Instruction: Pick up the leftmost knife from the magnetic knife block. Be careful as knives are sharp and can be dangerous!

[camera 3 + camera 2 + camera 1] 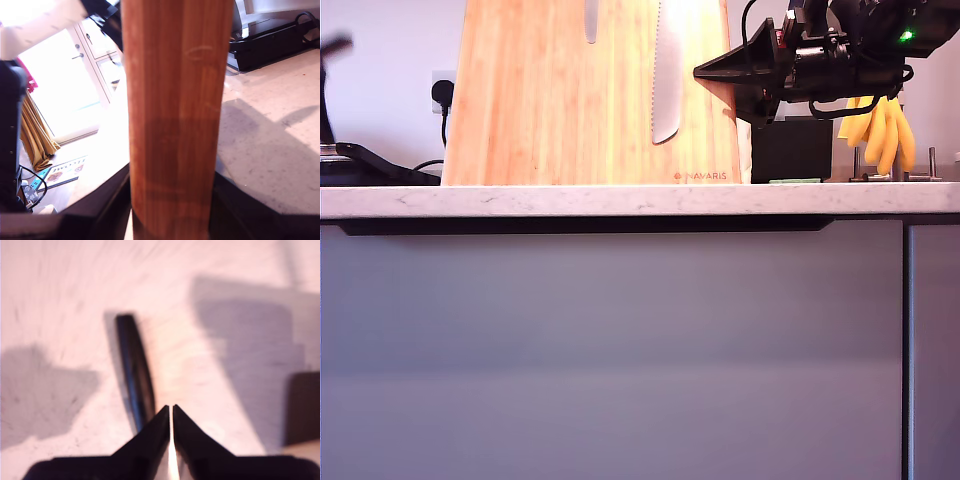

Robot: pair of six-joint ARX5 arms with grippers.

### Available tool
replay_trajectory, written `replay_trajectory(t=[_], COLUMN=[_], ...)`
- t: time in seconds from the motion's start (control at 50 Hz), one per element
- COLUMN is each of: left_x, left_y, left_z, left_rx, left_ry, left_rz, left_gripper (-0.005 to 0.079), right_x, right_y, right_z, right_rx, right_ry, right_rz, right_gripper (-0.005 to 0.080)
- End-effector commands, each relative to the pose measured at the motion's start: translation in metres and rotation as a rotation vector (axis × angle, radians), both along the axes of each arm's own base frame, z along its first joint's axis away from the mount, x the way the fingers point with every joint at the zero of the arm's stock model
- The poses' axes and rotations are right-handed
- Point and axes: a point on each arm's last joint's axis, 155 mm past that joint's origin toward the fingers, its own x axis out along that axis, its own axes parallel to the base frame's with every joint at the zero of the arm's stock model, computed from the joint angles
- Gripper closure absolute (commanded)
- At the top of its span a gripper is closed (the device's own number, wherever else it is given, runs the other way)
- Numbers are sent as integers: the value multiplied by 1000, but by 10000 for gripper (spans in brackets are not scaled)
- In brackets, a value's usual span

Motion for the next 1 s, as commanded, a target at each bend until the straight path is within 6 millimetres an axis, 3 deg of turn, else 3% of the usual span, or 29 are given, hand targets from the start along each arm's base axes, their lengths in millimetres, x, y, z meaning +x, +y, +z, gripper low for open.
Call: replay_trajectory(t=[0.0,0.24,0.4,0.64,0.86,0.98], left_x=[-3,-11,-18,-16,-3,6], left_y=[-11,-24,-21,-13,-4,0], left_z=[26,93,116,118,122,106], left_rx=[25,99,140,183,225,231], left_ry=[-81,-301,-372,-380,-429,-418], left_rz=[-42,-75,-67,-39,-11,-7], left_gripper=[762,760,760,760,760,760], right_x=[8,12,12,15,16,17], right_y=[5,4,4,4,3,3], right_z=[-21,-22,-22,-24,-25,-26], right_rx=[-15,-22,-23,-31,-33,-36], right_ry=[34,35,37,44,45,55], right_rz=[-20,-42,-46,-64,-71,-74], right_gripper=[763,763,763,763,763,763])
